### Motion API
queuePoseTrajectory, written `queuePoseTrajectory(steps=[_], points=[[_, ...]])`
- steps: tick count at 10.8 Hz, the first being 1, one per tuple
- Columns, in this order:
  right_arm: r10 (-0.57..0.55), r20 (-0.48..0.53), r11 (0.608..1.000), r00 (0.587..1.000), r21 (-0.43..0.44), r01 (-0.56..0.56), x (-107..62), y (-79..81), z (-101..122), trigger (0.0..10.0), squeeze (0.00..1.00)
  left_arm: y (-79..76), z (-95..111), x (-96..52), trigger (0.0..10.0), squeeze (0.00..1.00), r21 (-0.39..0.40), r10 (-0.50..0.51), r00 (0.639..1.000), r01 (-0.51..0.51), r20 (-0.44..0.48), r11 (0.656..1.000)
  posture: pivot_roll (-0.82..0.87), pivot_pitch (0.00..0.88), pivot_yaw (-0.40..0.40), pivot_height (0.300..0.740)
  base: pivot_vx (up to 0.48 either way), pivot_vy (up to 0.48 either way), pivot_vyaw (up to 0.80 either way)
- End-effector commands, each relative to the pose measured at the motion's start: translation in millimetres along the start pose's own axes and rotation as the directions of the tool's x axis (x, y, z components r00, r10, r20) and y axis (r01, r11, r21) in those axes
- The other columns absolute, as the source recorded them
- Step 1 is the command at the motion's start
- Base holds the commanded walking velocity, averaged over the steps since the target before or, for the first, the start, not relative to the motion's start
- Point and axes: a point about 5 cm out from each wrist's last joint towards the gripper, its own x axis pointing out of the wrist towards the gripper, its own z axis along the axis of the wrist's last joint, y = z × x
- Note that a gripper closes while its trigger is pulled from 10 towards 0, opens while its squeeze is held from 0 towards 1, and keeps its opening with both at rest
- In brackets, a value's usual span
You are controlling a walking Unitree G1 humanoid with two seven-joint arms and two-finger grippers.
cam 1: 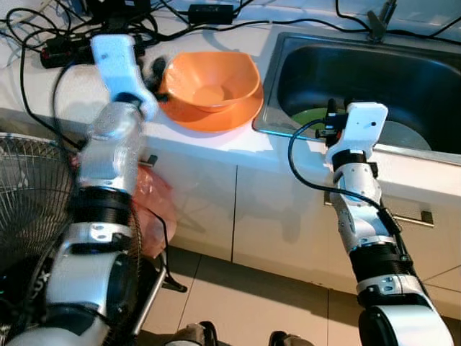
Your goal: Kitchen organization
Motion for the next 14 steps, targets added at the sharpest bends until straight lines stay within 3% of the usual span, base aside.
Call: queuePoseTrajectory(steps=[1,8,14], points=[[-0.004,0.014,1.0,1.0,0.0,0.004,-0.1,-0.9,4,10.0,0.0,2.2,-2,-2.1,10.0,0.0,0.015,0.015,1.0,-0.015,-0.001,1.0,0.03,0.139,0.052,0.74,0.0,0.0,0.0],[-0.004,0.016,1.0,1.0,-0.001,0.004,-0.3,-1.2,3,10.0,0.0,1.2,9,-3.7,10.0,0.0,0.027,0.02,0.997,-0.022,0.071,0.999,0.03,0.118,0.054,0.74,0.0,0.0,0.0],[-0.015,0.017,1.0,1.0,0.009,0.015,1.2,-4.6,5,10.0,0.0,1.9,8,-3.9,10.0,0.0,0.02,0.031,0.997,-0.033,0.069,0.999,0.03,0.127,0.048,0.74,0.281,0.0,0.0]])
